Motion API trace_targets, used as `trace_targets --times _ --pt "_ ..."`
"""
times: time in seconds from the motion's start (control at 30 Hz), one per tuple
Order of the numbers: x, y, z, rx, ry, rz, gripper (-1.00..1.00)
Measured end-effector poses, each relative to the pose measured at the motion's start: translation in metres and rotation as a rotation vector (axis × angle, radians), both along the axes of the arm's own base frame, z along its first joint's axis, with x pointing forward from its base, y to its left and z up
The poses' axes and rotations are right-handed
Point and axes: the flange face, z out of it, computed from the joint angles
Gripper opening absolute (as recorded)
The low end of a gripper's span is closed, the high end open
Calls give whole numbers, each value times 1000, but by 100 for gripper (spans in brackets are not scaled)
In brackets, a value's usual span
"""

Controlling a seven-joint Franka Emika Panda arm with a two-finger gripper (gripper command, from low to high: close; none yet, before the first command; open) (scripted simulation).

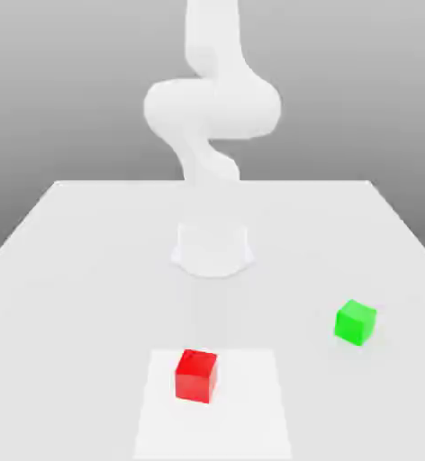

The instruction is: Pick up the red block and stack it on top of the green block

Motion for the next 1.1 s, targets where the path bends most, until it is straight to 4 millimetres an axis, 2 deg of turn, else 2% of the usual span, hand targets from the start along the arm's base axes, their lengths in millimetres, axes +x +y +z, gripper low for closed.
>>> trace_targets --times 0.13,0.2,0.3,0.47,0.63,0.83,0.87,1.1 --pt "45 -6 -99 33 155 -34 0" --pt "58 -8 -148 45 229 -52 0" --pt "66 -11 -221 60 338 -81 0" --pt "53 -15 -337 73 517 -135 0" --pt "14 -19 -438 73 687 -194 0" --pt "6 -19 -504 71 715 -202 0" --pt "5 -19 -513 71 715 -203 -100" --pt "5 -19 -514 71 715 -202 -100"
